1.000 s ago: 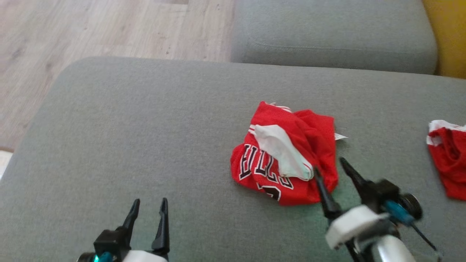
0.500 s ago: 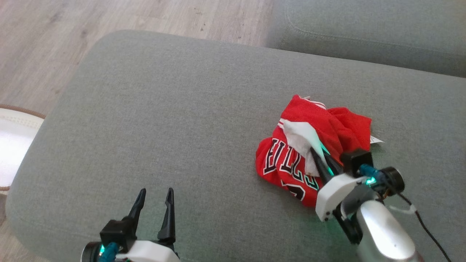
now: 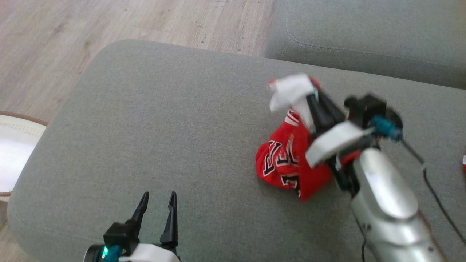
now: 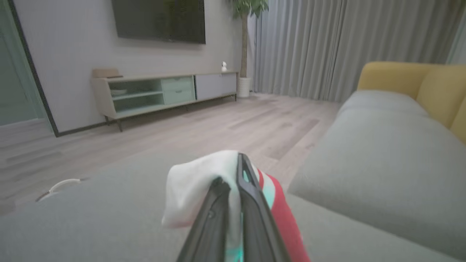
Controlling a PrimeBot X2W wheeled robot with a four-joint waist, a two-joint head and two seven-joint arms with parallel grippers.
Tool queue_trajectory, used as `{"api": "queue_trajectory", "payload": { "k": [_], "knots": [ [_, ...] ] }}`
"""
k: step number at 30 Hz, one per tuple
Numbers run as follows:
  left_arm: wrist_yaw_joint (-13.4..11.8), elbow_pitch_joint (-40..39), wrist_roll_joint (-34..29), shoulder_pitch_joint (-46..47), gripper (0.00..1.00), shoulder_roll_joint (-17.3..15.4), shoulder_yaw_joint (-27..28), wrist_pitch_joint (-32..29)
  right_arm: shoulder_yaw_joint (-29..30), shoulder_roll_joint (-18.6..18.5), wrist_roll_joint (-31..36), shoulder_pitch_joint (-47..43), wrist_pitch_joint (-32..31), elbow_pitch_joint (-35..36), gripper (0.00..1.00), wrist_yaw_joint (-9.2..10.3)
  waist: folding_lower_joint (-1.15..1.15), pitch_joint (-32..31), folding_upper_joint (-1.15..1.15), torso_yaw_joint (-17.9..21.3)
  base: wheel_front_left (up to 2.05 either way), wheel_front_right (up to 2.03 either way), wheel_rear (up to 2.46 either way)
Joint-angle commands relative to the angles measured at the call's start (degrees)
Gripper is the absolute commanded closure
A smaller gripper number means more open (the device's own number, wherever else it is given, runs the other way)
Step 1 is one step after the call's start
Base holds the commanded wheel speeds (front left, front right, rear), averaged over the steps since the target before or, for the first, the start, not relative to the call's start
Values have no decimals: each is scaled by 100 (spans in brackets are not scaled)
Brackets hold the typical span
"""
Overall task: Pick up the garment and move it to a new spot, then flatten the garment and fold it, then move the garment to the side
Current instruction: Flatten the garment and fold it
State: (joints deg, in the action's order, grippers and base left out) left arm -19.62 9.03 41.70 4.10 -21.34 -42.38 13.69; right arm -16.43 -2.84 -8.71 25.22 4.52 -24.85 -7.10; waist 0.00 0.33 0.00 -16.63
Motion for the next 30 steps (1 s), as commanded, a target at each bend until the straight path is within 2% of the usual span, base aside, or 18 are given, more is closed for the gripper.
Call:
{"api": "queue_trajectory", "payload": {
  "k": [1,6,13,15,16,17,18,23,27,30],
  "knots": [
    [-8,-138,-58,167,0,-74,201,48,-111,-4,-50,550,-23,333,100,-39,0,-19,0,-13,0,0,0],
    [1,-152,-70,196,0,-69,176,46,-208,-4,-114,1178,-158,462,100,-39,0,-47,0,-131,0,0,0],
    [7,-149,-82,269,0,-60,199,56,-1038,-4,-619,1727,-120,16,100,-39,0,5,0,-375,0,0,0],
    [13,-145,-95,311,0,-45,196,58,-1445,-4,-758,1795,-122,-211,100,-39,0,28,0,-459,0,0,0],
    [21,-140,-102,333,0,-35,186,56,-1627,-4,-863,1792,-116,-329,79,-39,0,39,0,-502,0,0,0],
    [31,-134,-109,357,0,-24,172,52,-1862,-4,-901,1790,-150,-458,26,-39,0,57,0,-545,0,0,0],
    [39,-126,-115,379,0,-10,161,50,-2103,-4,-920,1787,-203,-585,0,-39,0,75,0,-580,0,0,0],
    [57,-88,-128,439,0,67,138,59,-2825,-4,-1240,1694,-322,-950,0,-39,0,185,0,-662,0,0,0],
    [44,-72,-122,434,0,89,173,70,-2893,-4,-1342,1688,-219,-1078,0,-39,0,225,0,-605,0,0,0],
    [27,-73,-119,409,0,89,227,83,-2736,-4,-1323,1698,-38,-1227,0,-39,0,236,0,-488,0,0,0]
  ]
}}
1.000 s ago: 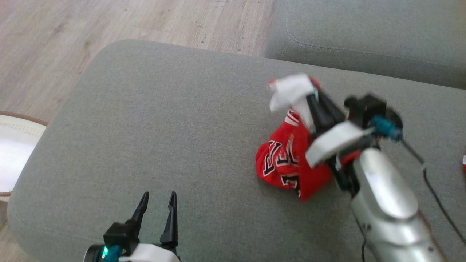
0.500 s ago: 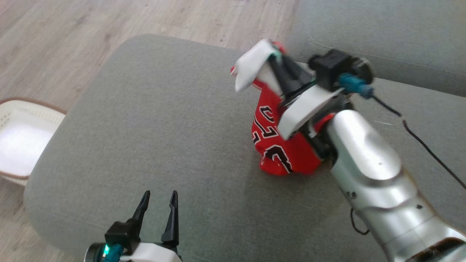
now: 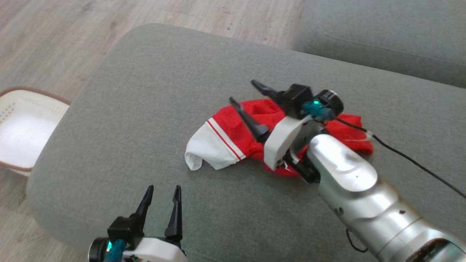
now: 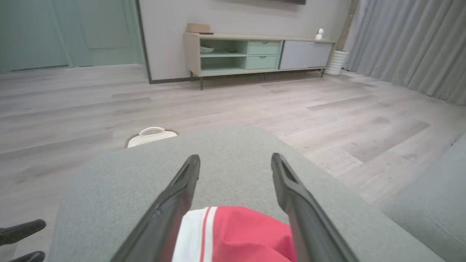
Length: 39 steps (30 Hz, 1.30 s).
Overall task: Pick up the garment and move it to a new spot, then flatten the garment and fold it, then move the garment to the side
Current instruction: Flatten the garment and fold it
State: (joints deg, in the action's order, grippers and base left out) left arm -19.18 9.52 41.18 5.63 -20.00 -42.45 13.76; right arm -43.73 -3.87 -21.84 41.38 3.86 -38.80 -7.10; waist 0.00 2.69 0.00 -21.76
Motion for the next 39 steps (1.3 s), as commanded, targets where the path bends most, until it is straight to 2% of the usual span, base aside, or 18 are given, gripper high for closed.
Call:
{"api": "queue_trajectory", "payload": {
  "k": [1,8,14,17,21,25,31,32,33,34,36,39],
  "knots": [
    [-23,-126,-70,248,0,-47,252,80,103,100,18,75,99,110,0,-39,0,-4,0,76,0,0,0],
    [-72,-220,-103,162,0,-105,402,101,1254,100,703,-333,622,-183,0,-39,0,-100,0,457,0,0,0],
    [-125,-348,-149,112,0,-152,512,110,2640,100,1561,-1314,828,-46,0,-39,0,-141,0,694,0,0,0],
    [-131,-415,-169,103,0,-173,543,112,3126,100,1838,-1877,734,125,0,-39,0,-64,0,750,0,0,0],
    [-103,-440,-200,141,0,-163,532,114,3411,100,2018,-2282,516,300,0,-39,0,78,0,731,0,0,0],
    [-75,-414,-238,228,0,-118,489,112,3562,100,2097,-2279,396,305,0,-39,0,219,0,598,0,0,0],
    [-55,-356,-263,304,0,-93,475,111,3713,100,2199,-1978,125,-167,0,-39,0,362,0,387,0,0,0],
    [-47,-346,-262,314,0,-91,478,112,3738,100,2192,-1924,105,-250,13,-39,0,377,0,366,0,0,0],
    [-45,-334,-262,320,0,-89,486,112,3752,100,2191,-1865,110,-322,35,-39,0,388,0,354,0,0,0],
    [-53,-324,-264,322,0,-87,501,113,3813,100,2228,-1748,122,-464,71,-39,0,409,0,350,0,0,0],
    [-61,-314,-266,316,0,-89,515,114,3892,100,2299,-1648,135,-605,97,-39,0,419,0,367,0,0,0],
    [-73,-308,-266,308,0,-86,528,115,4011,100,2346,-1564,195,-689,100,-39,0,417,0,408,0,0,0]
  ]
}}
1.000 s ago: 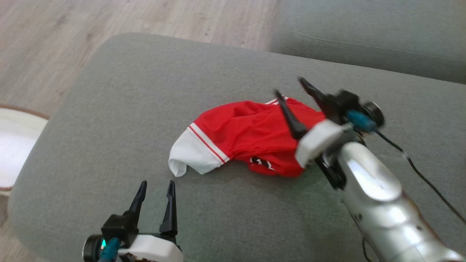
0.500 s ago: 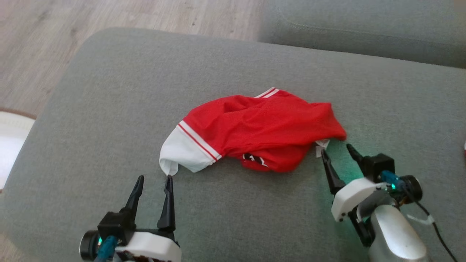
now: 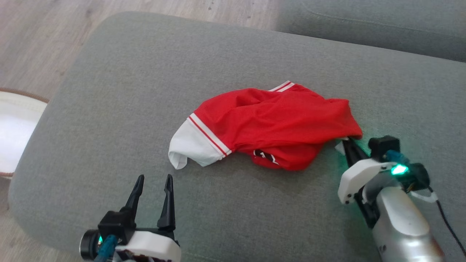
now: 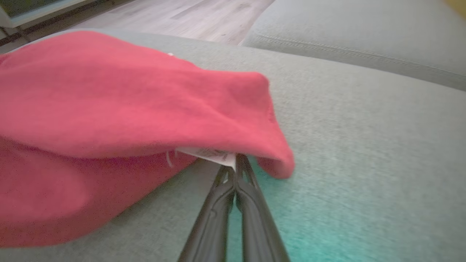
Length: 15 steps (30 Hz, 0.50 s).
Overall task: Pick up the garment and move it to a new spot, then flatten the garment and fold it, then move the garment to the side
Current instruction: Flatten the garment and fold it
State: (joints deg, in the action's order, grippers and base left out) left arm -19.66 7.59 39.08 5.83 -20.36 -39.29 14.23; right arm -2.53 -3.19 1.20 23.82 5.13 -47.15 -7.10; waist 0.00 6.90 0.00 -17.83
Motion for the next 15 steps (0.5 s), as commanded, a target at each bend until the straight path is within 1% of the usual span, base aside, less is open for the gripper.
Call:
{"api": "queue_trajectory", "payload": {
  "k": [1,5,8,11,15],
  "knots": [
    [-25,-115,-56,285,0,-47,216,68,-35,31,83,226,116,130,100,-39,0,-12,0,46,0,0,0],
    [-26,-105,-52,255,0,-38,227,69,281,31,339,228,309,253,100,-39,0,-91,0,192,0,0,0],
    [-27,-97,-41,223,0,-24,237,70,495,31,599,39,378,573,100,-39,0,-186,0,306,0,0,0],
    [-28,-89,-27,173,0,-27,253,71,664,31,850,-323,338,1115,100,-39,0,-293,0,440,0,0,0],
    [-25,-86,-12,107,0,-33,276,72,812,31,1156,-1020,89,2062,100,-39,0,-400,0,594,0,0,0]
  ]
}}
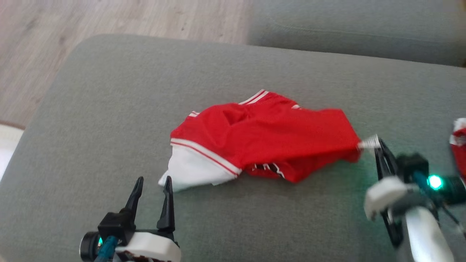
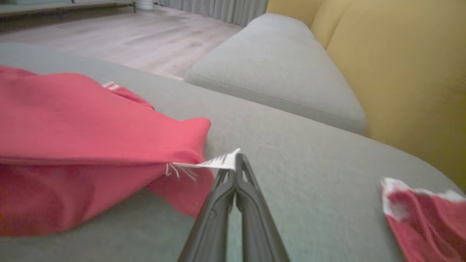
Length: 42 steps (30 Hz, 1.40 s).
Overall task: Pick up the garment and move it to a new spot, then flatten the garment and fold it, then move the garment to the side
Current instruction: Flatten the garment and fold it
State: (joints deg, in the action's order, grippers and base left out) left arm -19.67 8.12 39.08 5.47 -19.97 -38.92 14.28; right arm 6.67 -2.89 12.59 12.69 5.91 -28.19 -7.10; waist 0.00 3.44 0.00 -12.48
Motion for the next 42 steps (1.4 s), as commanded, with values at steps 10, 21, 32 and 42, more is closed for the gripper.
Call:
{"api": "queue_trajectory", "payload": {
  "k": [10,21,32,42],
  "knots": [
    [-21,-191,-8,82,0,-103,309,69,-351,2,-225,-1701,-654,1677,100,-39,0,-42,0,239,0,0,0],
    [10,-116,4,50,0,-132,268,58,-725,2,-595,-2271,-640,1443,100,-39,0,-214,0,291,0,0,0],
    [18,-87,75,-84,0,-154,229,33,-791,2,-849,-2446,-443,1503,0,-39,0,-413,0,448,0,0,0],
    [170,213,172,75,0,-277,153,-304,-444,2,-1000,-2037,-359,2573,0,-39,0,-406,0,566,0,0,0]
  ]
}}
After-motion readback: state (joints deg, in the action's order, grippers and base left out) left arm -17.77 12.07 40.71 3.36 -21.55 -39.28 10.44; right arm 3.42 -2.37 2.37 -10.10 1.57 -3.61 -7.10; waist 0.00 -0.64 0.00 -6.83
